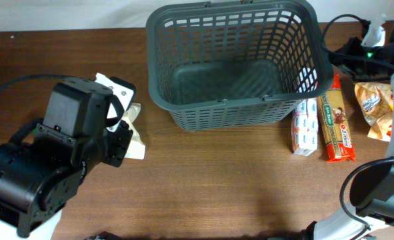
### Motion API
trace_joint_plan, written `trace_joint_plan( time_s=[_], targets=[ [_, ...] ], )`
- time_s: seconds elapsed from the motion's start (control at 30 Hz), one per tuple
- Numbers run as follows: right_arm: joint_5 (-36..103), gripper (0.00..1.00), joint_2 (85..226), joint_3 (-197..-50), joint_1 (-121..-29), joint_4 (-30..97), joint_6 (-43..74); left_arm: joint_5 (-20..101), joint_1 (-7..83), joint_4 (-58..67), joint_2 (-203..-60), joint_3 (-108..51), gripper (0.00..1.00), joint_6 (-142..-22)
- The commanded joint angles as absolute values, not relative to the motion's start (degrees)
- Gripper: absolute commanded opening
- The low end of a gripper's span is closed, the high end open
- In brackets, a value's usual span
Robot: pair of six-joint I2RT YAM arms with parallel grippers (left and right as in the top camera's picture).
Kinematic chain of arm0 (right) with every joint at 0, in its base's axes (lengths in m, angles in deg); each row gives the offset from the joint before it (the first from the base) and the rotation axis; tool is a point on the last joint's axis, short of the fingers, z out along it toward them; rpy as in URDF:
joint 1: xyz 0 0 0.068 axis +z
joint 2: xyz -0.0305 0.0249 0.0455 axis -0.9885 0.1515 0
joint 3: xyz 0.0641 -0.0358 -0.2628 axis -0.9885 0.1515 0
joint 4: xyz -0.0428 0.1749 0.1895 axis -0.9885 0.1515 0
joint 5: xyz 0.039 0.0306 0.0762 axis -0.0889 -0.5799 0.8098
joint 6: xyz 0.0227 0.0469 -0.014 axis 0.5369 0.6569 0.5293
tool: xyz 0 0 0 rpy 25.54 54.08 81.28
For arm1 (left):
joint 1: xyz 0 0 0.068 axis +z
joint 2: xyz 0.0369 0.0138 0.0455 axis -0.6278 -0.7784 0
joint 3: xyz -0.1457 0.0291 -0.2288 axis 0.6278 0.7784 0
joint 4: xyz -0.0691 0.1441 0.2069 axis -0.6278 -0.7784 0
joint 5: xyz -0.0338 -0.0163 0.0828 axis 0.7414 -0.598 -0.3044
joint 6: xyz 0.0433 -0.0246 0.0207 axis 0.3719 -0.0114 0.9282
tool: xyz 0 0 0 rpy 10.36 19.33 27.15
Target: Pack container
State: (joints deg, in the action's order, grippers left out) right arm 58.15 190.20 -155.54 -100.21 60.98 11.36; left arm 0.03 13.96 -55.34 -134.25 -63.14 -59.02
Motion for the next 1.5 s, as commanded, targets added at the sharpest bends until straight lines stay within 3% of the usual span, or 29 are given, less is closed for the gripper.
trace_joint_plan(
  time_s=[0.0,0.3,0.5,0.57,0.67,0.8,0.9,0.93,0.97,1.17,1.4,1.43,1.47],
  targets=[
    [63.4,0.04,189.8,-155.9,-98.2,61.1,11.4,-0.7,14.4,-56.0,-134.4,-63.0,0.18,-59.7],
    [63.9,0.04,189.8,-155.9,-92.7,61.6,11.0,-0.3,14.4,-57.2,-134.4,-63.0,0.18,-59.7],
    [61.0,0.04,189.8,-155.9,-94.0,61.8,11.0,-0.3,14.4,-57.8,-134.4,-63.0,0.2,-59.7],
    [60.8,0.04,189.4,-155.9,-95.9,62.3,11.0,-0.3,14.4,-57.8,-134.4,-63.0,0.26,-59.7],
    [59.7,0.04,188.1,-156.0,-100.8,63.4,11.0,-0.3,14.4,-57.8,-134.4,-63.0,0.5,-59.7],
    [52.5,0.04,185.7,-156.0,-109.4,66.2,11.0,-0.3,14.4,-57.8,-134.4,-63.0,0.59,-60.6],
    [50.9,0.04,184.4,-156.0,-116.1,67.5,11.6,-0.3,14.4,-57.8,-134.4,-63.0,0.73,-61.6],
    [50.9,0.04,184.1,-156.0,-118.0,67.6,12.1,-0.3,14.4,-57.8,-134.4,-63.0,0.82,-61.6],
    [50.9,0.04,184.1,-156.0,-120.0,67.8,12.6,-0.4,14.4,-57.7,-134.4,-63.0,0.99,-61.6],
    [50.5,0.04,184.1,-155.9,-126.5,67.4,13.0,-0.4,14.4,-57.7,-134.4,-63.0,0.99,-61.5],
    [48.3,0.04,184.1,-155.9,-126.6,67.4,13.0,-0.3,14.4,-57.7,-134.4,-63.0,0.99,-61.5],
    [45.3,0.13,184.1,-155.9,-126.1,67.8,12.9,-0.3,14.4,-57.7,-134.4,-63.0,0.99,-61.5],
    [43.5,0.39,184.1,-155.8,-125.9,67.9,12.9,-0.3,14.4,-57.7,-134.4,-63.0,0.99,-61.5]
  ],
)
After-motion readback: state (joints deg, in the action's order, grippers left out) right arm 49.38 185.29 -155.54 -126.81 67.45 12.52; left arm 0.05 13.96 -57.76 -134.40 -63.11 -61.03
